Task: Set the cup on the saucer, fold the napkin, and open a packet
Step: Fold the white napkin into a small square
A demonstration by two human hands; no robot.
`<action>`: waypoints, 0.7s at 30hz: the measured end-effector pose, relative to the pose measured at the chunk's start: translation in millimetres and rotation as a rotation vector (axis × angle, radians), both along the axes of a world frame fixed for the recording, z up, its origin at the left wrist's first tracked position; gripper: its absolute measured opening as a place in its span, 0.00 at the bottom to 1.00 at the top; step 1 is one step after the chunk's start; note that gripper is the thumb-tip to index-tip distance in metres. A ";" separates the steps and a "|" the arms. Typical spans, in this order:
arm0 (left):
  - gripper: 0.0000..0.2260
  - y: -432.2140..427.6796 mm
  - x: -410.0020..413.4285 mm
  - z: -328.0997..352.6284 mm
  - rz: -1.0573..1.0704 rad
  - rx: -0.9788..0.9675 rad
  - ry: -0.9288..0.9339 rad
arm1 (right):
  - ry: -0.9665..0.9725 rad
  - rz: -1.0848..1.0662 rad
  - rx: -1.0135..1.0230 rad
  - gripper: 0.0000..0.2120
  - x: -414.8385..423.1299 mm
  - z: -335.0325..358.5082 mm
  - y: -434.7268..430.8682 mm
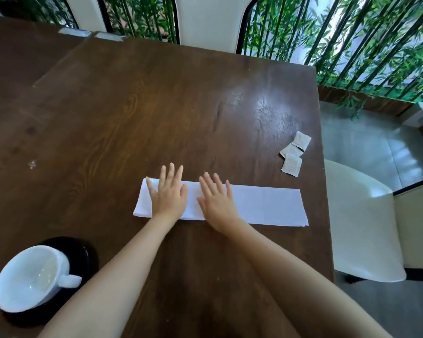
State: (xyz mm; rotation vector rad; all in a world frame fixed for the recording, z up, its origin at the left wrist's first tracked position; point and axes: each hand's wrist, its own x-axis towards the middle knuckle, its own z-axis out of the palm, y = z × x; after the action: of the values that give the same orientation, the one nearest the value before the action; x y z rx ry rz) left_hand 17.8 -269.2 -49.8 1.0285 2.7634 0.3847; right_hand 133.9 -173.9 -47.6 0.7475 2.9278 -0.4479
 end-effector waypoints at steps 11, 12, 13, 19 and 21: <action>0.33 -32.0 -4.3 -34.0 0.075 -0.164 0.147 | -0.058 -0.149 0.106 0.31 57.5 -21.6 35.8; 0.33 -32.5 -3.8 -33.7 0.075 -0.164 0.147 | -0.058 -0.187 0.117 0.31 69.2 -21.7 44.7; 0.33 -32.7 -3.6 -33.3 0.076 -0.164 0.149 | -0.060 -0.227 0.126 0.30 82.0 -21.4 53.9; 0.36 -31.6 -4.5 -30.4 0.074 -0.168 0.143 | -0.111 -0.309 0.131 0.30 126.4 -18.3 87.5; 0.36 -31.5 -5.5 -29.8 0.076 -0.192 0.117 | -0.107 -0.304 0.119 0.29 125.0 -18.1 87.1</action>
State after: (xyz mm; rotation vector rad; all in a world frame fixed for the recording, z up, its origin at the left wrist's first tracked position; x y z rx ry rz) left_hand 12.3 -300.7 -79.6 0.9293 2.8798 0.0681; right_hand 258.8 -86.8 -65.7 1.2008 2.7679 -0.2463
